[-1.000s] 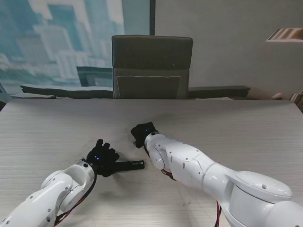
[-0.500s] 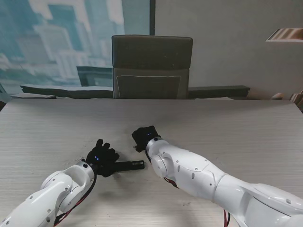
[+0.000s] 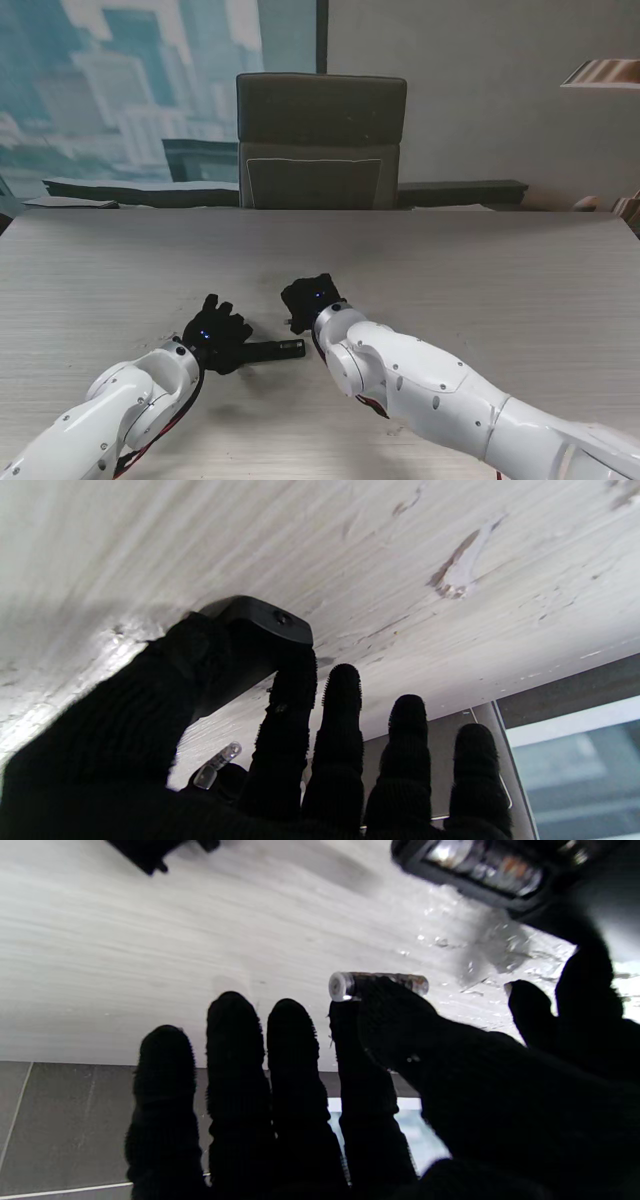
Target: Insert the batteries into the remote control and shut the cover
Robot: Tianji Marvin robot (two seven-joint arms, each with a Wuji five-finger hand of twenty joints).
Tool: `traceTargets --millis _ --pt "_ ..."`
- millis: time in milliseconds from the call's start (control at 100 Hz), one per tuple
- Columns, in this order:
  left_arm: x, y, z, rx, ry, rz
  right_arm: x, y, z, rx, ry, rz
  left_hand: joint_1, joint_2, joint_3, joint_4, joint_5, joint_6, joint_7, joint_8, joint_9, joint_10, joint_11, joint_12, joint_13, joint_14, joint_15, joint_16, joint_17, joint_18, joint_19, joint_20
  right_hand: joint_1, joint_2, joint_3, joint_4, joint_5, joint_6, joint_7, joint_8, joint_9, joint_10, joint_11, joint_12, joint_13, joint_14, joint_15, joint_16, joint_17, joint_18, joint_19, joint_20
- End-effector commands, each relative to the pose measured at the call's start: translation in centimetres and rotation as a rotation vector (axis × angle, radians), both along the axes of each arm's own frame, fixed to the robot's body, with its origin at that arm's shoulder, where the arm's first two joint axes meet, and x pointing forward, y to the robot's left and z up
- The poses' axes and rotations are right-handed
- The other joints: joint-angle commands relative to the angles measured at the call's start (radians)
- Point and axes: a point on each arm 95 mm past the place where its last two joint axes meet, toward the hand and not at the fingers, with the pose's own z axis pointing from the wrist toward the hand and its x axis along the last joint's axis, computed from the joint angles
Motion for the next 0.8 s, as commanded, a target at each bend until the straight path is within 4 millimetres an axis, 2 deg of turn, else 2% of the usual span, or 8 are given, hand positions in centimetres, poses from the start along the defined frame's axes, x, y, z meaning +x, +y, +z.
traceTargets --millis 0,310,790 --pt "-0.9 0.3 -1.8 0.026 0.06 0.006 -1.0 0.0 -0.8 -0.006 0.034 0.003 0.119 0.037 0.065 0.068 0.105 -0.175 0.109 0.042 -0.01 -0.016 -0.004 0.009 0.0 -0.003 -0.004 -0.011 -0.007 0.013 0.005 -0.014 0.052 -0.016 0.06 0.003 0.03 0.003 0.009 0.026 0.019 0.033 0.014 -0.013 0.018 0.022 0.023 0.002 -0.011 0.038 0.0 0.0" --pt "-0.9 0.2 -1.9 0.027 0.061 0.007 -2.5 0.4 -1.0 0.013 0.066 0.016 0.119 0.037 0.065 0.068 0.106 -0.176 0.11 0.042 -0.01 -0.015 -0.004 0.009 0.0 -0.003 -0.004 -0.011 -0.007 0.013 0.006 -0.015 0.055 -0.022 0.065 0.0 0.038 0.011 0.001 0.034 0.024 0.039 0.013 -0.014 0.018 0.029 0.024 0.001 -0.012 0.043 0.0 0.002" --pt "-0.9 0.2 -2.0 0.025 0.066 0.007 -3.5 0.9 -0.5 0.056 0.069 0.027 0.119 0.038 0.065 0.068 0.106 -0.177 0.11 0.043 -0.009 -0.016 -0.004 0.009 0.0 -0.004 -0.005 -0.011 -0.007 0.013 0.006 -0.015 0.059 -0.018 0.068 0.0 0.037 0.023 -0.002 0.044 0.023 0.046 0.015 -0.013 0.017 0.035 0.027 0.001 -0.015 0.049 -0.001 0.003"
